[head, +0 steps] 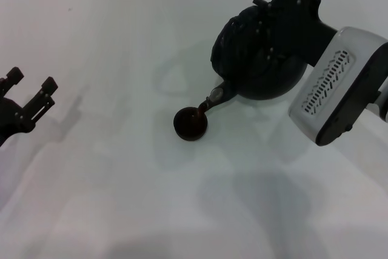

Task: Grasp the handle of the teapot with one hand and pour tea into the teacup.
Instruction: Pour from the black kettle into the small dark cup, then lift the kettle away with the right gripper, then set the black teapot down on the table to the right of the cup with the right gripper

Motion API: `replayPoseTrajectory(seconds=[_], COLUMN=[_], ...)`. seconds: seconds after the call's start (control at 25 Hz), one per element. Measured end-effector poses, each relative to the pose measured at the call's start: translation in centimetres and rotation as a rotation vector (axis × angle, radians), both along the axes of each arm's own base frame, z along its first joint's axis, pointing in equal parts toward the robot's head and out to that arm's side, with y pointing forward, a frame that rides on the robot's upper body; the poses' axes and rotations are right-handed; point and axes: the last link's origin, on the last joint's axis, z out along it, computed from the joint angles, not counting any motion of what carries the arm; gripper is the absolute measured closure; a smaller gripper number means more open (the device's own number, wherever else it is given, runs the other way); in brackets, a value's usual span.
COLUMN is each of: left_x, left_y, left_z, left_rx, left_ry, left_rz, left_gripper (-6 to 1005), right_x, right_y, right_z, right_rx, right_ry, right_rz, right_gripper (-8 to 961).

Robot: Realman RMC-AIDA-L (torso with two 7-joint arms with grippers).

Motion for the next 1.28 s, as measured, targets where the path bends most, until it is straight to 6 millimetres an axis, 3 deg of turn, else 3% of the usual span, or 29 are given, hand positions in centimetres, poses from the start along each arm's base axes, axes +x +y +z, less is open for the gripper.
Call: replayPoseTrajectory(seconds=[0.92, 1.28], left_x=[-0.1, -0.1], left_y=[-0.1, -0.2], left_z=[-0.3, -0.3], left_rx=[-0.009, -0.010], left_ry=[-0.006, -0.007], left_rz=[0.012, 0.013], left_gripper=[225, 225], right_x=[0.3, 1.7], right_y=[0.1, 0.3], right_z=[0.1, 4.3], right_rx=[-0.008, -0.032], right_ry=[0.034, 0.342], right_rz=[-0.025, -0.104], right_gripper=[846, 847])
